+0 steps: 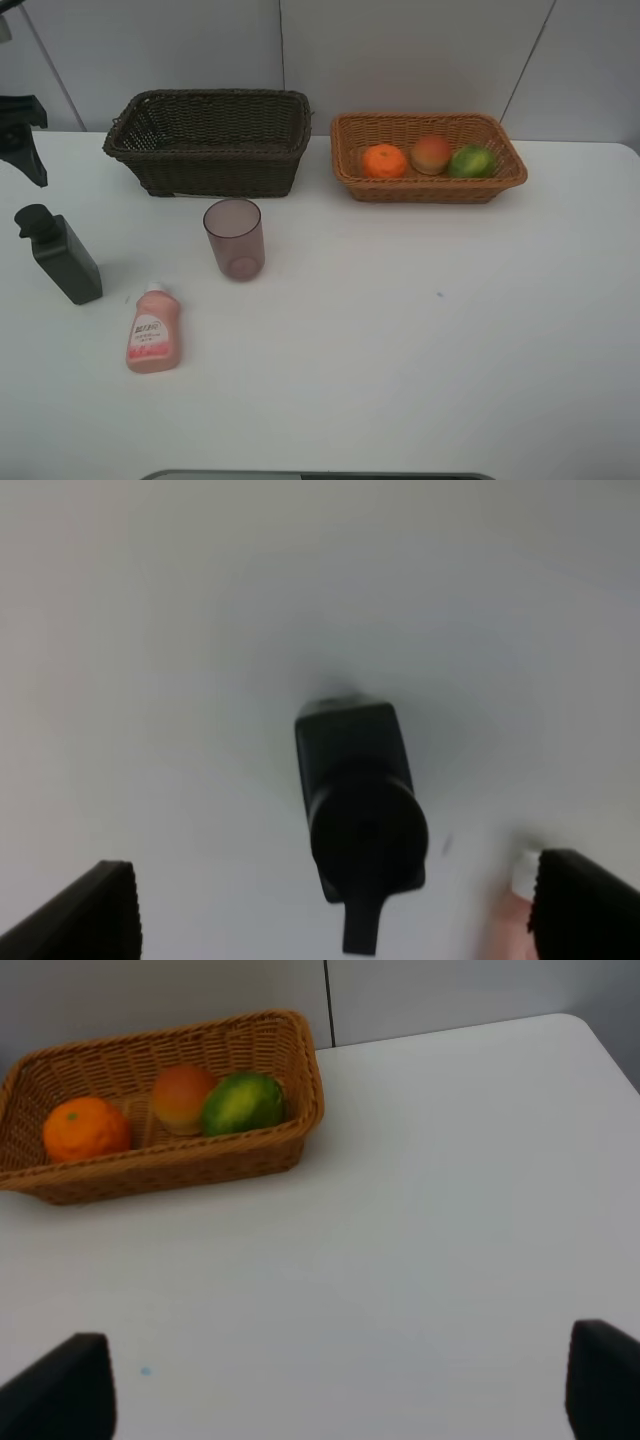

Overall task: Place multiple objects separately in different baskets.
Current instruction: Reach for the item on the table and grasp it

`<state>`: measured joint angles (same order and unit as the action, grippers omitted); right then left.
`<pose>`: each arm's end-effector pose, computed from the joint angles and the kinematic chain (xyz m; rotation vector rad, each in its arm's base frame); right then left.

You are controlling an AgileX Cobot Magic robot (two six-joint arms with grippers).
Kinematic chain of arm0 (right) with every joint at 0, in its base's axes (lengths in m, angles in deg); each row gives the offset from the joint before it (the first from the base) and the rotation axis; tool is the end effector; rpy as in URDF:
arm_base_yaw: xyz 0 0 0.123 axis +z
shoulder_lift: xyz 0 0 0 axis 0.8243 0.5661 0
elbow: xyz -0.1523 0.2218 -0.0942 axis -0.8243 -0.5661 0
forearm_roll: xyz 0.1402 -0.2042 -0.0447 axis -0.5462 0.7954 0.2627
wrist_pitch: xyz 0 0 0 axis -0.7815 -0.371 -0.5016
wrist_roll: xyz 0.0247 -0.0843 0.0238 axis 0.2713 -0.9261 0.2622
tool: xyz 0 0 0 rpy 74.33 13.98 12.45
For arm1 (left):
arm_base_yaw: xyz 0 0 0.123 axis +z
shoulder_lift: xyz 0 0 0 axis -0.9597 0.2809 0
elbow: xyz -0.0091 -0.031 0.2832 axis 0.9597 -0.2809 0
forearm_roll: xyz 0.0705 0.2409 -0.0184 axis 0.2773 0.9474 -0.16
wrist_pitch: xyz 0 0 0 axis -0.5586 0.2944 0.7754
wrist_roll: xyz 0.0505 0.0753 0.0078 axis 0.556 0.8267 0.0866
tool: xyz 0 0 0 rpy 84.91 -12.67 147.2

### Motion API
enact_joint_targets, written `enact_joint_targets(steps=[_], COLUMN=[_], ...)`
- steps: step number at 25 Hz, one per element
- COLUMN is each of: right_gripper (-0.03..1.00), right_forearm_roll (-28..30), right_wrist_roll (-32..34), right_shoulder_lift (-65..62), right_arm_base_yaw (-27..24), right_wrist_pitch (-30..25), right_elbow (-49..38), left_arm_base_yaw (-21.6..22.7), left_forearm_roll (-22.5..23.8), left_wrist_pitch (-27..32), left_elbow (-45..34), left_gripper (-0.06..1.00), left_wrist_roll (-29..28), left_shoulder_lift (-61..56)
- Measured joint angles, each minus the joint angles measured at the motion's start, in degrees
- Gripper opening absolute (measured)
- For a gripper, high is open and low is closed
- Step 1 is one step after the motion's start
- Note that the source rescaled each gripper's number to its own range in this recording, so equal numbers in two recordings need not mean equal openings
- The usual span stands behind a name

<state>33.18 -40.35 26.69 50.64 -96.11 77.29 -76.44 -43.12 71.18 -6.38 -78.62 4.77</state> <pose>-0.0090 -0.0019 0.2836 0.1552 2.0084 -0.0503 0.2670 -0.0025 0.2571 -0.4720 2.7132 0.0443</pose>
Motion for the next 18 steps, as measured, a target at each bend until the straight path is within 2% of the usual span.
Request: enact_joint_targets(steps=[8, 13, 18], right_gripper=[1.0, 1.0, 1.0], right_forearm_roll=[0.0, 0.0, 0.0], right_wrist_roll=[0.0, 0.0, 0.0], right_shoulder_lift=[0.0, 0.0, 0.0], right_arm_base_yaw=[0.0, 0.0, 0.0], right_wrist_pitch=[0.0, 0.0, 0.0], right_elbow=[0.0, 0.0, 0.0], left_arm_base_yaw=[0.0, 0.0, 0.0], left_forearm_roll=[-0.47, -3.05, -3.74], left_wrist_pitch=[-0.59, -3.54, -6.65], left_elbow=[0.0, 0.0, -0.79], left_gripper=[1.0, 1.0, 1.0], left_wrist_roll=[-1.5, -1.19, -0.15], left_shoulder_lift=[7.96, 11.8, 13.41])
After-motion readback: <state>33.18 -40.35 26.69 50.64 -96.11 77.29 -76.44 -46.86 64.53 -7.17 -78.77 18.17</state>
